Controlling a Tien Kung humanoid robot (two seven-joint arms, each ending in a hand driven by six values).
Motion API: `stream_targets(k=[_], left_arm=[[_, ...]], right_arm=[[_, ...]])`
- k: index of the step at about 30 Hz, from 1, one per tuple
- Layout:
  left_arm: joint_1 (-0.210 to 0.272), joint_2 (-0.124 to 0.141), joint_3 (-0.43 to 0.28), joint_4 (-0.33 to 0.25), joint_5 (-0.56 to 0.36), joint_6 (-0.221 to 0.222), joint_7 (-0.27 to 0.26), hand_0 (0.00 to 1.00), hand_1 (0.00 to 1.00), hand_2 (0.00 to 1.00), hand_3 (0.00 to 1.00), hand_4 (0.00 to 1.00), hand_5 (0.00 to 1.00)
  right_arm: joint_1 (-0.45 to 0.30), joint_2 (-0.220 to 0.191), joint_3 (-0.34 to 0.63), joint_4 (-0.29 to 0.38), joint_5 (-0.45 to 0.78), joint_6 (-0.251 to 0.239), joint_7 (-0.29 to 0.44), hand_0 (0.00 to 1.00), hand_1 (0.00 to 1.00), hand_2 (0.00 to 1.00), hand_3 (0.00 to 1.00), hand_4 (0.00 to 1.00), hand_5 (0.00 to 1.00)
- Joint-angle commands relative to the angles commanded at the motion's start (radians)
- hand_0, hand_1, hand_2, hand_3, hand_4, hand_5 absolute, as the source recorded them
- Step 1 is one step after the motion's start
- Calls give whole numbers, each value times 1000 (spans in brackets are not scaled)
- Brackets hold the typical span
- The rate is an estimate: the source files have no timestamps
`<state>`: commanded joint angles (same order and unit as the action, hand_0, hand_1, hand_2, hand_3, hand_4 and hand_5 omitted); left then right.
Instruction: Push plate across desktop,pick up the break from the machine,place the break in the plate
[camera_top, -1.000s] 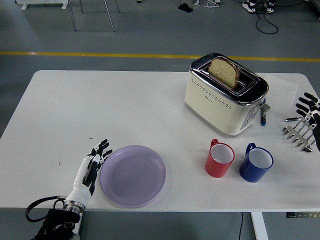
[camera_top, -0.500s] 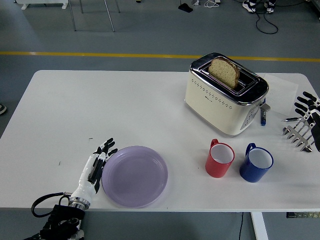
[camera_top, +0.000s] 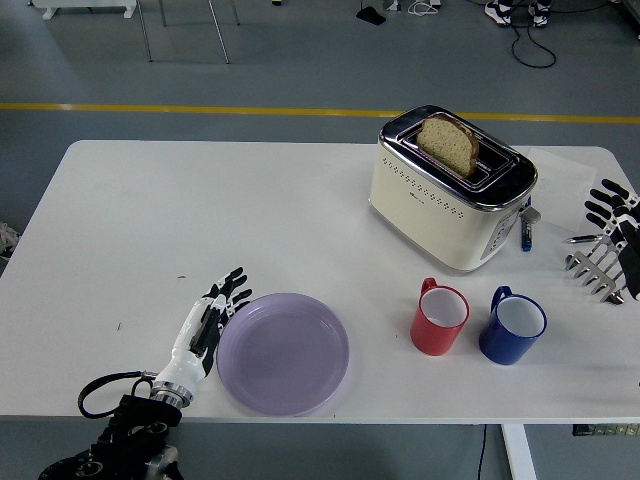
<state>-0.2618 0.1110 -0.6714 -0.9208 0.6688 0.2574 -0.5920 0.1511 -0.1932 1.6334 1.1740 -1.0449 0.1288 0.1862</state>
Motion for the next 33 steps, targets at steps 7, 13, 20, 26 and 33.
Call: stream_targets(k=[7,13,20,26,33], left_arm=[[-20,-5,17,14,-20,-7,-1,800,845,931,923,541,998],[-32,-7,38,19,-49,-24,7,798,842,929,920,541,998],[-43,-15,48,22,-65,-37,7,799,841,927,917,540,998],[-53,-25,56,32,-78,-43,6,799,840,927,918,539,998],[-60,-42,66,49,-84,-48,7,797,838,924,916,539,998]], right_arm=[[2,2,-6,-1,0,0,0,858,773,776,788,507,534],[3,3,-9,-1,0,-1,0,858,773,776,788,507,535],[1,4,-13,-3,1,-1,1,857,772,776,788,507,534],[-1,4,-20,-5,2,-1,1,857,773,776,788,507,532],[-8,4,-31,-6,2,-1,1,857,773,776,788,506,534]])
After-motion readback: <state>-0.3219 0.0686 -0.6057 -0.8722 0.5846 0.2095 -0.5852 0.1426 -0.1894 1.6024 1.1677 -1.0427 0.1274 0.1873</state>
